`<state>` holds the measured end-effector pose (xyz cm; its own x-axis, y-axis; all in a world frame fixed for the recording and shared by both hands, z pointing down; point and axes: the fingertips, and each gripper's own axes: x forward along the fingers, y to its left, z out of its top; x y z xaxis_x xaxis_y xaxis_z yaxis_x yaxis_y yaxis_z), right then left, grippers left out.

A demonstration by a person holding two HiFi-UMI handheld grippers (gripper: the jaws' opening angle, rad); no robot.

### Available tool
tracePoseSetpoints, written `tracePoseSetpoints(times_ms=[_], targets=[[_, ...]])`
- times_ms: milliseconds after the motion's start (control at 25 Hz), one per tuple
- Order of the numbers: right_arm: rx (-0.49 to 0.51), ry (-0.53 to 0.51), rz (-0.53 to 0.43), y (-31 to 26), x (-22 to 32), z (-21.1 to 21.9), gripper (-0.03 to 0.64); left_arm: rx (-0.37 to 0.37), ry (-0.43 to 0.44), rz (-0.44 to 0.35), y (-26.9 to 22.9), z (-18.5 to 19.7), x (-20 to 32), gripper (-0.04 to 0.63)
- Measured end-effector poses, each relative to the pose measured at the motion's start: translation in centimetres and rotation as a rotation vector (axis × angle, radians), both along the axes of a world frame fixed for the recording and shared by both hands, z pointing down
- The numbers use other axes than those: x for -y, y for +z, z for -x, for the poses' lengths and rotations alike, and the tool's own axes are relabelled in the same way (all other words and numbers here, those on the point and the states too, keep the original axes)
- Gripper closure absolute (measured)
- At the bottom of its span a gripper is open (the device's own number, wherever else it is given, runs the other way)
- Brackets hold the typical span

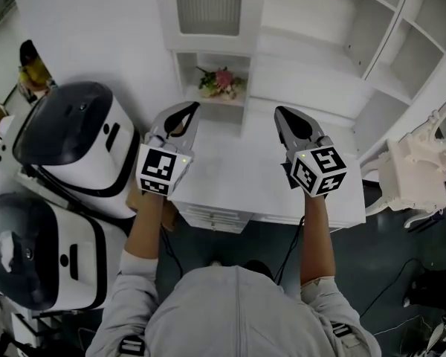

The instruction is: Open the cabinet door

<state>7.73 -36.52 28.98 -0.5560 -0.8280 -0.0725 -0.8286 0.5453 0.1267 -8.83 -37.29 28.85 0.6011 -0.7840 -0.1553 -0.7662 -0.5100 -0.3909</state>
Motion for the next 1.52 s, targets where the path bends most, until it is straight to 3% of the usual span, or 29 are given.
tracePoseSetpoints(times_ms=[160,400,880,1120,1320,1520], targets=[[0.006,-0.014,-0.009,-1.0,3.5,-0.3,0.612,-0.052,0.015,-0.008,-2.9,-0.4,3.5,0.534],[-0.003,-0.063,-0.022,-3.0,9.9,-1.2,0.579,-0.095,0.001,-0.064,-7.8,-2.3,9.8,0.521],[-0.012,-0.173,-0.049,-6.7,19.5,-0.7,0.452,-0.047,-0.018,-0.23,-17.9,-8.2,17.9,0.465],[-0.074,-0.224,-0.05,-6.7,22.1,0.8,0.446,-0.045,-0.003,-0.313,-22.9,-9.9,19.7,0.453],[-0.095,-0.242,-0.049,-6.4,23.1,1.7,0.447,-0.015,-0.048,-0.404,-26.5,-10.6,20.2,0.449],[-0.088,-0.239,-0.041,-6.2,23.6,1.6,0.447,0.022,-0.104,-0.441,-29.2,-11.8,21.1,0.442]])
